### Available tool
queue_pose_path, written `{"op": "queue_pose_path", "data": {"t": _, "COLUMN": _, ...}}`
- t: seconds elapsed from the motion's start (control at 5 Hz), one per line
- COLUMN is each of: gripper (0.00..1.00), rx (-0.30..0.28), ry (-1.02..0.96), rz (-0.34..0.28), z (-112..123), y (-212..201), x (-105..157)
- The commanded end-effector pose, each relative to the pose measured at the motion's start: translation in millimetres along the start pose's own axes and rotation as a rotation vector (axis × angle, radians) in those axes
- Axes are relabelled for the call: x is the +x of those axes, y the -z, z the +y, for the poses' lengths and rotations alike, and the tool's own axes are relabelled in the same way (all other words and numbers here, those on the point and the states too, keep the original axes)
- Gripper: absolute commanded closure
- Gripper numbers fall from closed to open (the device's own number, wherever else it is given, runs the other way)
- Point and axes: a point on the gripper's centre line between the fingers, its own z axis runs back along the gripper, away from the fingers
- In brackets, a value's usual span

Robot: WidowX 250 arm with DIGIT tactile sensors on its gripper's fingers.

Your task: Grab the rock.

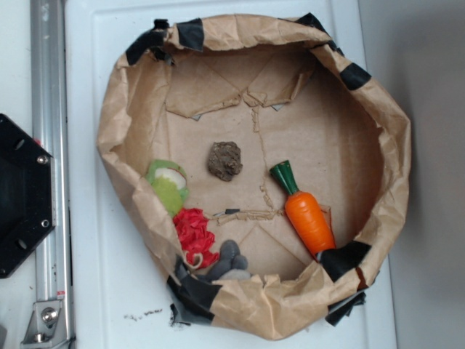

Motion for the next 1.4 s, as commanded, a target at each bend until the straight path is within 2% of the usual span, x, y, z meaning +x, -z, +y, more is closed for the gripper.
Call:
{"op": "queue_pose_path", "data": {"t": 0.0, "gripper": 0.00, "rx": 0.000, "ry": 0.000, "rz": 0.000, "z": 0.0, "y": 0.0, "x": 0.0}}
{"op": "queue_pose_path", "data": {"t": 0.2, "gripper": 0.00, "rx": 0.010, "ry": 0.090, "rz": -0.117, "z": 16.3, "y": 34.1, "x": 47.2}}
{"op": "queue_pose_path", "data": {"t": 0.4, "gripper": 0.00, "rx": -0.083, "ry": 0.091, "rz": -0.075, "z": 16.6, "y": 68.2, "x": 87.7}}
{"op": "queue_pose_path", "data": {"t": 0.6, "gripper": 0.00, "rx": -0.067, "ry": 0.099, "rz": 0.081, "z": 17.5, "y": 113.5, "x": 90.1}}
{"op": "queue_pose_path", "data": {"t": 0.8, "gripper": 0.00, "rx": -0.090, "ry": 0.148, "rz": 0.127, "z": 16.8, "y": 163.7, "x": 82.6}}
{"op": "queue_pose_path", "data": {"t": 1.0, "gripper": 0.00, "rx": -0.026, "ry": 0.181, "rz": 0.105, "z": 21.7, "y": 192.0, "x": 76.3}}
{"op": "queue_pose_path", "data": {"t": 1.2, "gripper": 0.00, "rx": 0.074, "ry": 0.185, "rz": 0.015, "z": 28.9, "y": 201.9, "x": 87.8}}
